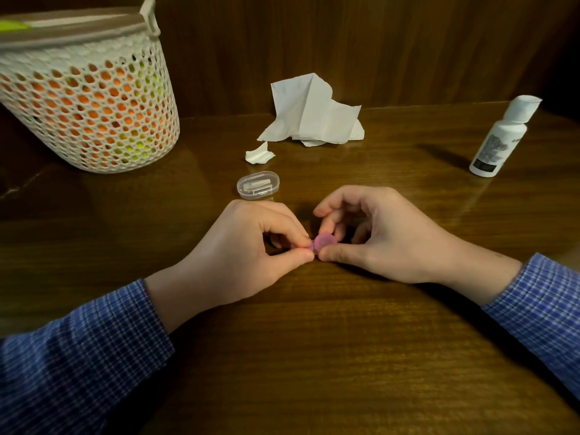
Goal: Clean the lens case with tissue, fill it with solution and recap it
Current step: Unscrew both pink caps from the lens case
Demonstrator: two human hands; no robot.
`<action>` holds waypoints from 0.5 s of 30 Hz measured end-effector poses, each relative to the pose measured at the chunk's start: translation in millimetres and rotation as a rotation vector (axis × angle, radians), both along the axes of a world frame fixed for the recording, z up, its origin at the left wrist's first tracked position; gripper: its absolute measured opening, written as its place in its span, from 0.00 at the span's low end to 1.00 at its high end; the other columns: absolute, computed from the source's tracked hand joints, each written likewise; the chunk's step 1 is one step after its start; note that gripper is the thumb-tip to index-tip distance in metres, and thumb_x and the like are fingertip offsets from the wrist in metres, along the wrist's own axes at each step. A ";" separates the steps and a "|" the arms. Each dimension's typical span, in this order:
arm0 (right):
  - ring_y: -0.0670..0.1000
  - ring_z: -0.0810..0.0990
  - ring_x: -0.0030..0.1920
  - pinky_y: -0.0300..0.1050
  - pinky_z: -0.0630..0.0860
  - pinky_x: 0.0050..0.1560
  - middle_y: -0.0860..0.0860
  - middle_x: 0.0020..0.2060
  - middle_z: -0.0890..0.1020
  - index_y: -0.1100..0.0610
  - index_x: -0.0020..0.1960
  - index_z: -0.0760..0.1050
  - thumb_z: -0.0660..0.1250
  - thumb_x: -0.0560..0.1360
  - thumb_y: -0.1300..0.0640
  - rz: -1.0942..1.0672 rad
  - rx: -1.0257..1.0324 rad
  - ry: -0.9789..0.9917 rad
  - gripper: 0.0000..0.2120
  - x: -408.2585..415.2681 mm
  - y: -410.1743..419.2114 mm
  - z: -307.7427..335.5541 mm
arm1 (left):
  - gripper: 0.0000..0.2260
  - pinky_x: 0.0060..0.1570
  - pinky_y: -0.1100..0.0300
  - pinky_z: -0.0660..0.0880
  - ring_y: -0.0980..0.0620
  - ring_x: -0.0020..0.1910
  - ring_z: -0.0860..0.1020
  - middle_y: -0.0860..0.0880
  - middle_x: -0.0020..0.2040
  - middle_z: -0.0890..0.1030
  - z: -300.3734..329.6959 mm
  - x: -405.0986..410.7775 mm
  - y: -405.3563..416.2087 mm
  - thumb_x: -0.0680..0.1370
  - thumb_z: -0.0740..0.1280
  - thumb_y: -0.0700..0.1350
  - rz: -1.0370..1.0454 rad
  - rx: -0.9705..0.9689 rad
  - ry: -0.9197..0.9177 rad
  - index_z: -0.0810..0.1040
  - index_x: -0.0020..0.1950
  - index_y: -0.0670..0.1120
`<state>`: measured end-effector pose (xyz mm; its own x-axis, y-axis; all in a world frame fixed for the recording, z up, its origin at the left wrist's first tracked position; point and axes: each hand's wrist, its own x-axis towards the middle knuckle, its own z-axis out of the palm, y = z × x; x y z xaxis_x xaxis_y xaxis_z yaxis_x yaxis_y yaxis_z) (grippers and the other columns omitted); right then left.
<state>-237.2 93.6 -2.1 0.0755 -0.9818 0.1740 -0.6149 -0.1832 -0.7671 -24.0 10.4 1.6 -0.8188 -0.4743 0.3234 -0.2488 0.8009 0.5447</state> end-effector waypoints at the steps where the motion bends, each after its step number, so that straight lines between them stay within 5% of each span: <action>1: 0.43 0.85 0.46 0.37 0.81 0.42 0.43 0.45 0.86 0.49 0.60 0.79 0.81 0.69 0.55 0.015 0.010 0.000 0.22 -0.2 0.0 1.7 | 0.07 0.48 0.62 0.81 0.59 0.49 0.83 0.57 0.48 0.85 0.2 0.0 0.0 0.74 0.75 0.47 -0.001 0.004 0.001 0.87 0.51 0.49; 10: 0.43 0.85 0.45 0.41 0.83 0.44 0.44 0.45 0.86 0.48 0.58 0.79 0.82 0.67 0.52 -0.033 0.009 0.013 0.22 1.8 1.1 0.6 | 0.07 0.49 0.63 0.80 0.60 0.49 0.83 0.57 0.48 0.85 0.0 0.1 -0.5 0.74 0.75 0.47 0.005 -0.001 0.004 0.88 0.51 0.49; 15: 0.44 0.86 0.46 0.43 0.84 0.50 0.46 0.46 0.87 0.50 0.57 0.80 0.82 0.69 0.59 0.008 0.027 -0.031 0.20 0.6 0.6 3.7 | 0.06 0.47 0.63 0.81 0.59 0.49 0.83 0.57 0.48 0.85 -0.8 0.3 -0.6 0.74 0.76 0.46 -0.001 0.011 0.010 0.87 0.51 0.49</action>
<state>-236.6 94.2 1.7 0.0784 -0.9857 0.1494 -0.5894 -0.1667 -0.7904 -23.7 9.8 0.8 -0.8163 -0.4768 0.3262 -0.2423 0.7952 0.5558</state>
